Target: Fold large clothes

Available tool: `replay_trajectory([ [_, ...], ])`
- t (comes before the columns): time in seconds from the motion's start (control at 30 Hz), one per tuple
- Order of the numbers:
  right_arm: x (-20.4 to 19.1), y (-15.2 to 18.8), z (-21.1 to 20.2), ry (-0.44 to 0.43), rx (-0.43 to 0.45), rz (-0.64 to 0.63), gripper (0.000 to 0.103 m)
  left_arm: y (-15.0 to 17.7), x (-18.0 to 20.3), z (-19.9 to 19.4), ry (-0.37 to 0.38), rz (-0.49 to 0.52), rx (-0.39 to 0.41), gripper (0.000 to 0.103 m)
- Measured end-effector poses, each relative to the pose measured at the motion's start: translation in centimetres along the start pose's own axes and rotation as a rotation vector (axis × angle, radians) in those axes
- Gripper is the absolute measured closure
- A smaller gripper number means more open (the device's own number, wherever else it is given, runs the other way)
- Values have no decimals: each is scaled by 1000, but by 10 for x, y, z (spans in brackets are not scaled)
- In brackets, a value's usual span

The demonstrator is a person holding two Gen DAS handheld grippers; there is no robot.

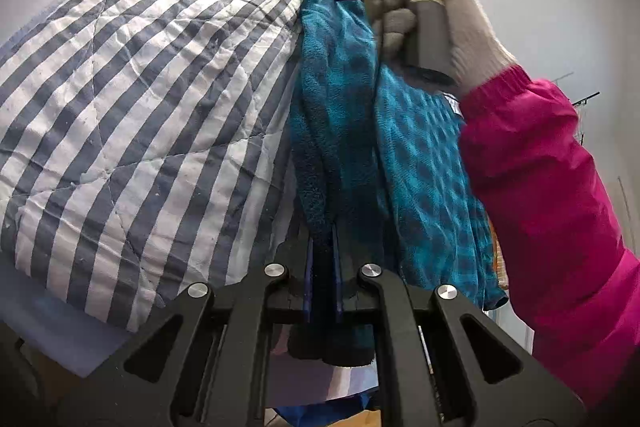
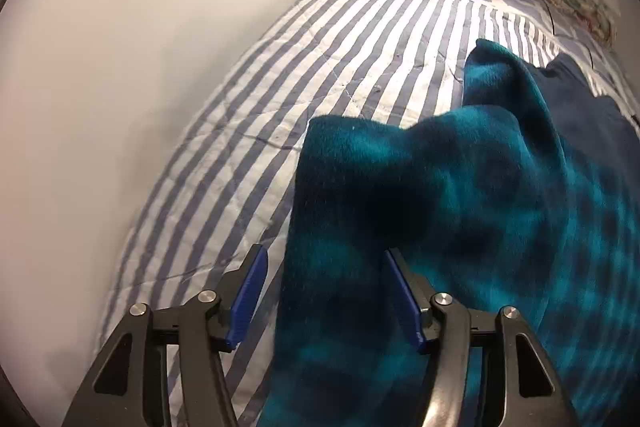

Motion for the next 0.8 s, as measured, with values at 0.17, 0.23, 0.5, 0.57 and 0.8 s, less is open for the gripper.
replay_trajectory([
  [0.17, -3, -12, 9, 47, -4, -10, 38, 0, 2, -2, 7, 3, 4, 98],
  [0.23, -5, -14, 13, 72, -14, -21, 38, 0, 3, -3, 8, 5, 4, 98],
  [0.5, -4, -17, 25, 223, -28, -67, 66, -1, 16, -4, -3, 35, 5, 98],
  [0.57, 0, -19, 23, 243, -21, -73, 79, -2, 20, -5, -4, 43, 7, 98],
  [0.8, 19, -21, 5, 122, 6, -35, 95, 1, 40, -9, -13, 91, 19, 98],
])
Point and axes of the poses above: each gripper's, at about its wrist camera, not at the fingertips, and z roughly the way its jaws point, x to its right, y to its underside, the point moved 8 cm from there along z, roughly the way its jaws point, and after that the axes turned 7 degrees about -x, right-handed, at the moved point
